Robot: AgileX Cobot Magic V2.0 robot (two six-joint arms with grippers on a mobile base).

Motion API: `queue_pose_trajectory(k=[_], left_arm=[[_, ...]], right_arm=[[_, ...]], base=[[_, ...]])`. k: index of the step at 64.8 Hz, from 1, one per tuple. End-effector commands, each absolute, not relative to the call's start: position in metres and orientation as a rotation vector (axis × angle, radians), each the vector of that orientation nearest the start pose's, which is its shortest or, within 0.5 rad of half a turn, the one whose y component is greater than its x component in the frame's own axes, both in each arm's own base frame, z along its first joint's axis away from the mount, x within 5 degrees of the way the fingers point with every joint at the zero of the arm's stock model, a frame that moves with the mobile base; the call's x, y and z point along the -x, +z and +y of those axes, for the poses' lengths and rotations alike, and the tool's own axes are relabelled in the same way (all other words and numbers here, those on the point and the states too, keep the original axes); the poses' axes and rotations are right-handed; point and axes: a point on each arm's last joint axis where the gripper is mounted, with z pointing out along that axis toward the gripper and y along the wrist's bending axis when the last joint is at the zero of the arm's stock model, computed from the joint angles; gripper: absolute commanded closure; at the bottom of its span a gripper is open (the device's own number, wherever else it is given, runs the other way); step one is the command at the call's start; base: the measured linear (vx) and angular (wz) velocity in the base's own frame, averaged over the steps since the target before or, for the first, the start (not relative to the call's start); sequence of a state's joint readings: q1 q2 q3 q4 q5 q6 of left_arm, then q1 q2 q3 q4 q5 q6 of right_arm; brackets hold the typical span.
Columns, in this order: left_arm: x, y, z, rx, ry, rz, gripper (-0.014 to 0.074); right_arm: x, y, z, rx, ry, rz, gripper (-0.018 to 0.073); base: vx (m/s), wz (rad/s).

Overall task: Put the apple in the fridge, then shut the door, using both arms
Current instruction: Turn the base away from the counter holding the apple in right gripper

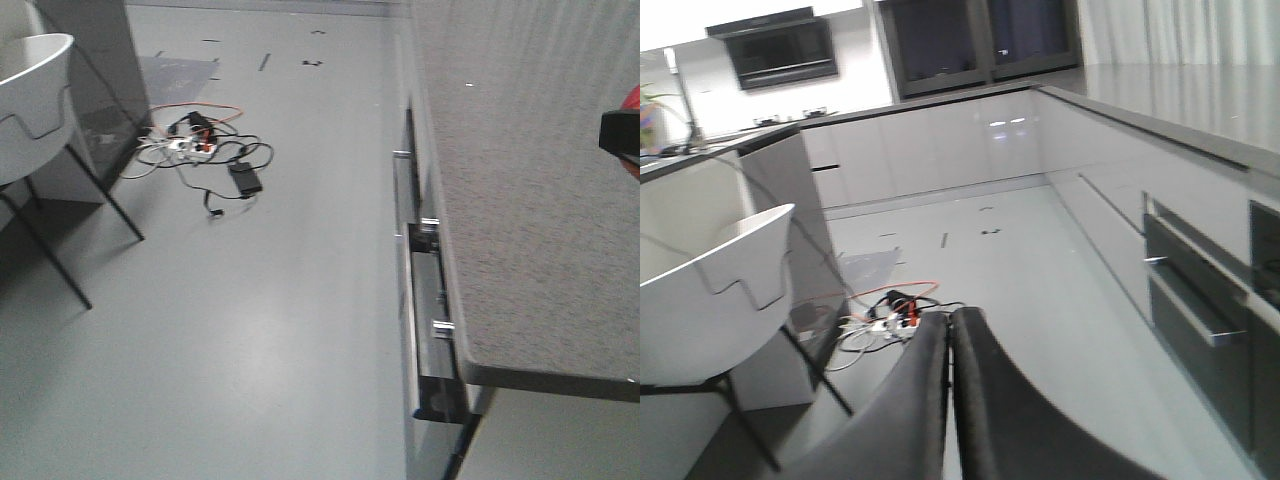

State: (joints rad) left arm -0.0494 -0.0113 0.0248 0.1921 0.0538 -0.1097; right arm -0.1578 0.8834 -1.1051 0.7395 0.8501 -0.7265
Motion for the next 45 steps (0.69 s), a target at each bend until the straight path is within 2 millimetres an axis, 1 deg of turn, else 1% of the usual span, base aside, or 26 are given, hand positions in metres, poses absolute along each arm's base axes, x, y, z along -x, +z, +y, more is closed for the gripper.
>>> queue_pose_trajectory(k=[1, 20, 45], left_arm=[[-0.0539, 0.2142, -0.0033, -0.093, 0.009, 1.443, 0.0603], [-0.0539, 0.2142, -0.0033, -0.092, 0.008, 1.443, 0.0603], [-0.0539, 0.2142, -0.0033, -0.092, 0.008, 1.443, 0.0603]], right_arm=[[-0.1588, 0.4487, 0.0199, 0.319, 0.281, 1.785, 0.0500], [-0.1588, 0.4487, 0.0199, 0.319, 0.281, 1.785, 0.0500], [-0.1588, 0.4487, 0.0199, 0.319, 0.281, 1.785, 0.0500]], base=[[0.01, 0.41], [0.01, 0.41], [0.01, 0.27]])
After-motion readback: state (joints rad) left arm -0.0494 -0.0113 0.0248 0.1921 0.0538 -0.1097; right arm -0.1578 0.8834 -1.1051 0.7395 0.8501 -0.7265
